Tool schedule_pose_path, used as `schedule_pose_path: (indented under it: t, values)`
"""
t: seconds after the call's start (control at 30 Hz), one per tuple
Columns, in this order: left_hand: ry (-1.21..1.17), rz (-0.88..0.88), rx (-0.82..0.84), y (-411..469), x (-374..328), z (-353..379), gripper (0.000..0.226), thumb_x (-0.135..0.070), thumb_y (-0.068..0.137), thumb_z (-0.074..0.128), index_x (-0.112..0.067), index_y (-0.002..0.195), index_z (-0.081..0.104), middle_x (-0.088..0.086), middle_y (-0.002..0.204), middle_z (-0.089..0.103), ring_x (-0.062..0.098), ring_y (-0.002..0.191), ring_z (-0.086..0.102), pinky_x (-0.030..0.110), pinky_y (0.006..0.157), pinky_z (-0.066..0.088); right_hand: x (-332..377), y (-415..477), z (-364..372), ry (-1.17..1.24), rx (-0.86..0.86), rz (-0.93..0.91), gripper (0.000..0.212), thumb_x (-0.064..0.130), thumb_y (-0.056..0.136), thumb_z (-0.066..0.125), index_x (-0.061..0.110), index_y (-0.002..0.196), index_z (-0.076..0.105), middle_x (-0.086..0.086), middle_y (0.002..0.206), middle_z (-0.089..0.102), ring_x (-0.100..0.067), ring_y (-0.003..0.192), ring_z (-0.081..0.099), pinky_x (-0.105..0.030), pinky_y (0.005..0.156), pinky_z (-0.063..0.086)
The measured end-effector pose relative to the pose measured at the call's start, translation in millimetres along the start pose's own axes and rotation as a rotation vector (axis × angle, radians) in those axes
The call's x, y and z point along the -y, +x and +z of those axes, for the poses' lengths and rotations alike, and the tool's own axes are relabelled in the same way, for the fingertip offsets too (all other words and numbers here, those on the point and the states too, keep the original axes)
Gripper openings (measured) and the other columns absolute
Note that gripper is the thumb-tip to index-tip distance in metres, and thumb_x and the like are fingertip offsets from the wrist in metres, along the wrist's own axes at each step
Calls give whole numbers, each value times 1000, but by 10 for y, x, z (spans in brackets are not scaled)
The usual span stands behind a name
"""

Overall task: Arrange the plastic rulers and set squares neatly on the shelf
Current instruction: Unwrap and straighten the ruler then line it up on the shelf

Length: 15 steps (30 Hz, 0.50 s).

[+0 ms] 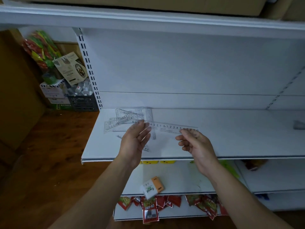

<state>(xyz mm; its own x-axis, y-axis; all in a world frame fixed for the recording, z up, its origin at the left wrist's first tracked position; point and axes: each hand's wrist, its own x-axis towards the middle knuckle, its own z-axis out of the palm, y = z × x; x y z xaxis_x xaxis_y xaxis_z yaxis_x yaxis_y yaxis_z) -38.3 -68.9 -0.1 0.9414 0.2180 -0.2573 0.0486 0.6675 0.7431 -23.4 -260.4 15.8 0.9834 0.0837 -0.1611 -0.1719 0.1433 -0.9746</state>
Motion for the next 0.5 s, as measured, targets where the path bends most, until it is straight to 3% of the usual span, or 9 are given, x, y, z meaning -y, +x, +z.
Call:
schedule_pose_path:
  t: [0.2, 0.5]
  values:
    - [135, -18, 64, 53, 387, 553, 10, -11, 91, 62, -18, 98, 60, -3, 87, 67, 12, 83, 66, 27, 84, 51, 118, -55, -723, 31, -149, -34, 5, 15, 89, 62, 11, 90, 65, -3, 74, 71, -10, 61, 59, -21, 58, 47]
    - [241, -124, 242, -189, 1583, 1969, 9, -10, 90, 62, -17, 95, 61, -2, 86, 68, 11, 80, 67, 25, 75, 49, 322, -431, -2524, 95, -350, -80, 6, 14, 90, 61, 12, 85, 64, -4, 73, 69, -10, 58, 58, -21, 56, 46]
